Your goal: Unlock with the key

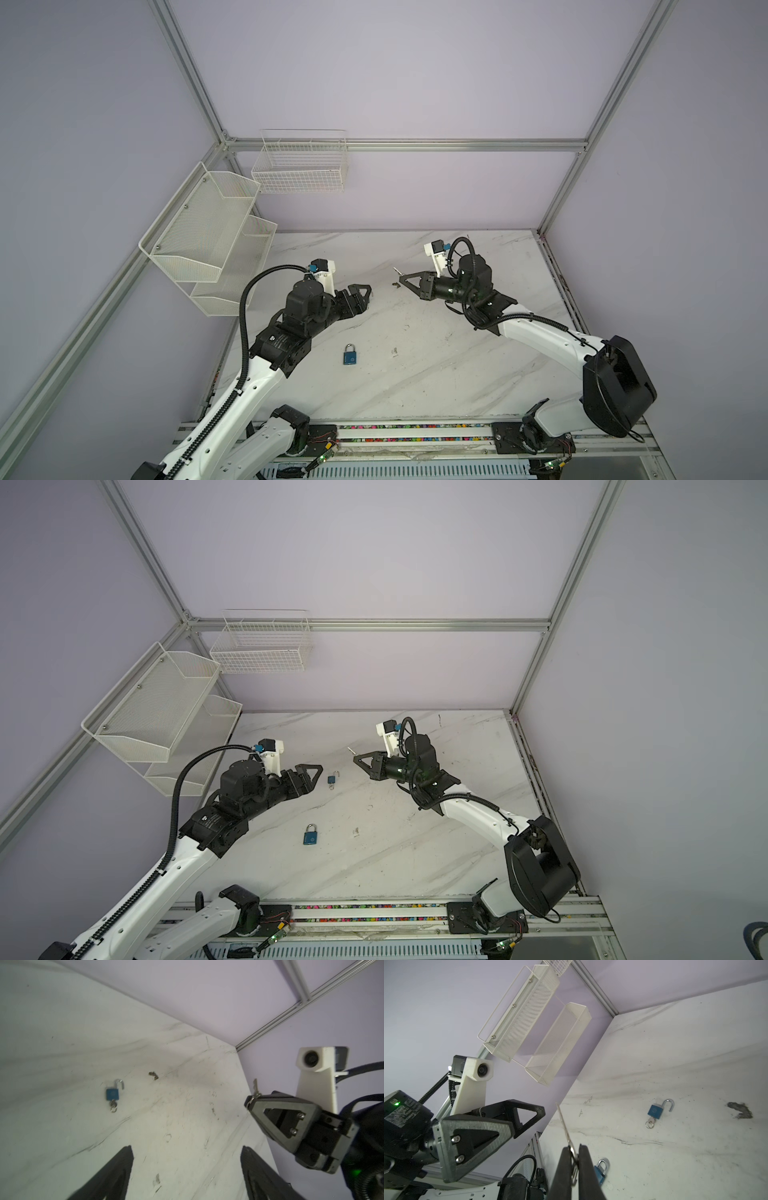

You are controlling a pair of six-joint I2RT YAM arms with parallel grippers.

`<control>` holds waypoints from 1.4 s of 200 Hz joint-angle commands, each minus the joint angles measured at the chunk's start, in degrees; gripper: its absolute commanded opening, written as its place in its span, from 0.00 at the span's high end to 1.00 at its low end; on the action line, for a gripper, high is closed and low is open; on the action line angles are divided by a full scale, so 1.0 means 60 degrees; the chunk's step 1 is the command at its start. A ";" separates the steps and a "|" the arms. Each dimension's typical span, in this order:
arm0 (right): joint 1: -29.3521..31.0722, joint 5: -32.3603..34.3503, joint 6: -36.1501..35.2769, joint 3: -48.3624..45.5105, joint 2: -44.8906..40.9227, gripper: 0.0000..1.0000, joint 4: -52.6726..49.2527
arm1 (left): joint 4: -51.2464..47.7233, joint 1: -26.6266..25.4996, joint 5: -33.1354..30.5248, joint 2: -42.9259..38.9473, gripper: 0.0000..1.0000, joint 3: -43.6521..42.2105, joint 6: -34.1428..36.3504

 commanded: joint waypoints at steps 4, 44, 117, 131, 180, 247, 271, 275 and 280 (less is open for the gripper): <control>-0.0004 0.0434 -0.0398 -0.0482 -0.0157 1.00 -0.0475 | -0.2349 -0.0308 -0.0717 -0.0186 0.17 0.0661 -0.0105; 0.0273 0.0584 -0.0149 -0.1045 0.0229 1.00 -0.0061 | -0.3547 -0.0717 -0.1343 -0.0287 0.16 0.0068 -0.0531; 0.0813 0.0699 0.0446 -0.1721 0.0873 1.00 0.0969 | -0.3879 -0.1194 -0.1920 0.0431 0.15 -0.0940 -0.1375; 0.0832 0.0664 0.0548 -0.1976 0.0844 1.00 0.1396 | -0.3843 -0.1282 -0.2173 0.0623 0.14 -0.1110 -0.1465; 0.0832 0.0829 0.0564 -0.1895 0.0845 1.00 0.1528 | -0.3246 -0.1371 -0.2232 0.1088 0.14 -0.1608 -0.1632; 0.0833 0.1144 0.0640 -0.1876 0.0883 1.00 0.1373 | -0.1986 -0.1503 -0.2300 0.2337 0.16 -0.1943 -0.1796; 0.0832 0.1172 0.0638 -0.1836 0.0952 1.00 0.1355 | -0.1981 -0.1561 -0.2432 0.2915 0.19 -0.1815 -0.1792; 0.0832 0.1172 0.0640 -0.1821 0.0968 1.00 0.1346 | -0.1960 -0.1591 -0.2423 0.3036 0.19 -0.1797 -0.1817; 0.0832 0.1167 0.0643 -0.1810 0.0995 1.00 0.1336 | -0.1966 -0.1616 -0.2424 0.3171 0.19 -0.1773 -0.1845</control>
